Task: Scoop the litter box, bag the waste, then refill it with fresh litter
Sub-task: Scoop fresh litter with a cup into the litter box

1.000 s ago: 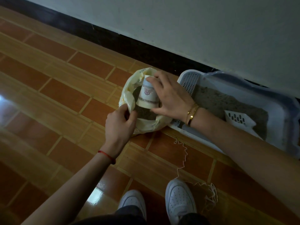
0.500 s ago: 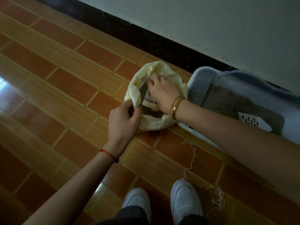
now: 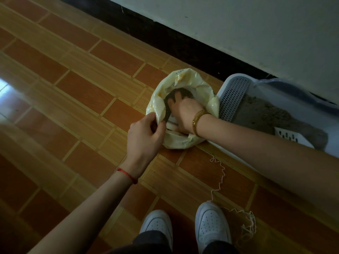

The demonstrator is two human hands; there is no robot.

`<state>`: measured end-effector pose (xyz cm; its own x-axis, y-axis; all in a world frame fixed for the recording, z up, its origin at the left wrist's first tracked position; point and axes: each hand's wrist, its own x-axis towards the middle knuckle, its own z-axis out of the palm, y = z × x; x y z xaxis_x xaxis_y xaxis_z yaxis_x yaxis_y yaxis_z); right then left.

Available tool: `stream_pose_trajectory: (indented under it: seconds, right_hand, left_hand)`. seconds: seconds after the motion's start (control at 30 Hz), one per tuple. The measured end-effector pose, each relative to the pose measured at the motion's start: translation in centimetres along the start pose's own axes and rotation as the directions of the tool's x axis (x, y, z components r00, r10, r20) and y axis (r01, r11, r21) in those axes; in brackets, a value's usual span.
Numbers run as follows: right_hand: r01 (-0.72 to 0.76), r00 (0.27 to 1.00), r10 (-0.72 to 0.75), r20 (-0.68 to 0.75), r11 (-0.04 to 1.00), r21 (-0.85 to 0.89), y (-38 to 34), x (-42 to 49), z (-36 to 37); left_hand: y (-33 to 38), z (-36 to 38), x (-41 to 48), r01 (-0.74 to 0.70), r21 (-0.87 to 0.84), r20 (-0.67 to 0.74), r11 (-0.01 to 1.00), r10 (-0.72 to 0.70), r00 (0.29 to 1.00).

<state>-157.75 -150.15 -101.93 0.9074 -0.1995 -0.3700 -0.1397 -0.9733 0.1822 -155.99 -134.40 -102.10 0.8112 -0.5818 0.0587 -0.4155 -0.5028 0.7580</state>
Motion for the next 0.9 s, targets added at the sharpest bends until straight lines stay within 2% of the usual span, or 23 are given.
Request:
stream_pose_trajectory:
  seconds: [0.2,0.3,0.43,0.53,0.73,0.9]
  right_hand:
    - [-0.015,0.988,-0.015,0.155,0.982,0.189,0.0,0.2,-0.3]
    - [-0.053,0.978,-0.026,0.206,0.927,0.371,0.7,0.6,-0.1]
    - [-0.197,0.951,-0.017,0.31,0.739,0.644,2.3,0.3,-0.3]
    - [-0.24,0.951,-0.017,0.309,0.588,0.772,3.3,-0.6,-1.2]
    - [-0.249,0.96,0.005,0.28,0.47,0.847,4.5,-2.3,-1.8]
    - [-0.272,0.962,0.058,0.266,0.208,0.939,5.6,-3.6,-2.2]
  left_hand:
    - [0.0,0.1,-0.1,0.021,-0.007,0.022,1.0,-0.021,1.0]
    - [0.1,0.0,-0.1,0.027,-0.009,0.035,1.0,-0.027,0.999]
    - [0.4,-0.4,-0.2,0.028,-0.006,0.04,1.0,-0.028,0.999]
    - [0.3,-0.6,-0.1,0.048,-0.032,0.046,0.998,-0.046,0.998]
    - [1.0,-0.6,-0.1,0.085,-0.03,0.025,0.996,-0.084,0.996]
    - [1.1,-0.7,0.0,0.11,-0.028,0.003,0.994,-0.11,0.994]
